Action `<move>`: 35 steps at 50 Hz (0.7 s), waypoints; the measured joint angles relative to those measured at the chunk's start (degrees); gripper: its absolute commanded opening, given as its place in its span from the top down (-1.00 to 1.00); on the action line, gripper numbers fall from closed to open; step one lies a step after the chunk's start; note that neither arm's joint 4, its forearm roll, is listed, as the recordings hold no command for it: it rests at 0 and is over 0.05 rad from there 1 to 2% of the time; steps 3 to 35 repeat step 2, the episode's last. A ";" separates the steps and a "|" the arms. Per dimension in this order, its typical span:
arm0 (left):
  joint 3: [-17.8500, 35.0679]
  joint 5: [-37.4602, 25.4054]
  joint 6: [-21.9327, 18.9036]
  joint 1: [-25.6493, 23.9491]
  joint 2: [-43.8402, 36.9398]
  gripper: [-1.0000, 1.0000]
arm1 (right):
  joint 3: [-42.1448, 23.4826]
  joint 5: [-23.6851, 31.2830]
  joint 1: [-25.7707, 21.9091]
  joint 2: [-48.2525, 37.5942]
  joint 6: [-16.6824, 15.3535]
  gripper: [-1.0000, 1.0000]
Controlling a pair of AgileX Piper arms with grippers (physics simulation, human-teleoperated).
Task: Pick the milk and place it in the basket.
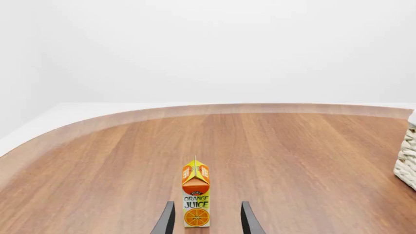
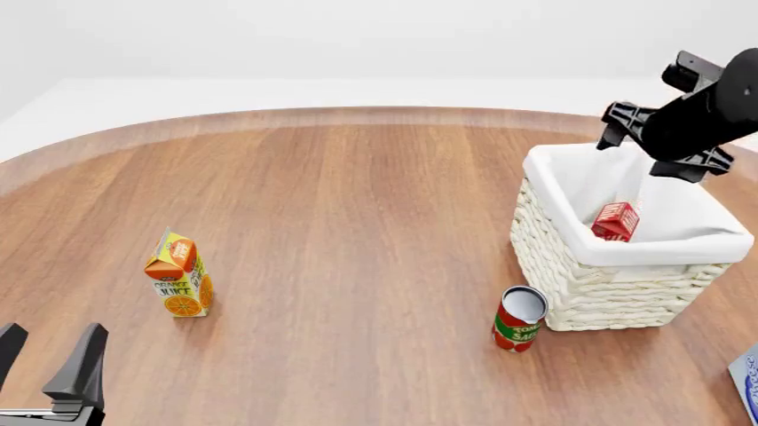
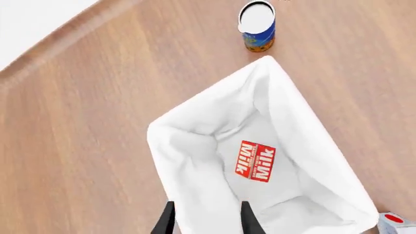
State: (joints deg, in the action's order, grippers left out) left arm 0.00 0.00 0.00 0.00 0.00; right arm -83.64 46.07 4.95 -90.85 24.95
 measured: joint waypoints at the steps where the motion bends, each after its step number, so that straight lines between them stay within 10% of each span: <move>1: 0.00 0.00 0.00 0.00 0.00 -1.00 | 0.36 0.00 -0.21 0.52 -0.15 -1.00; 35: 0.00 0.00 0.00 0.00 0.00 -1.00 | 0.73 -0.03 -0.41 1.05 -0.26 -1.00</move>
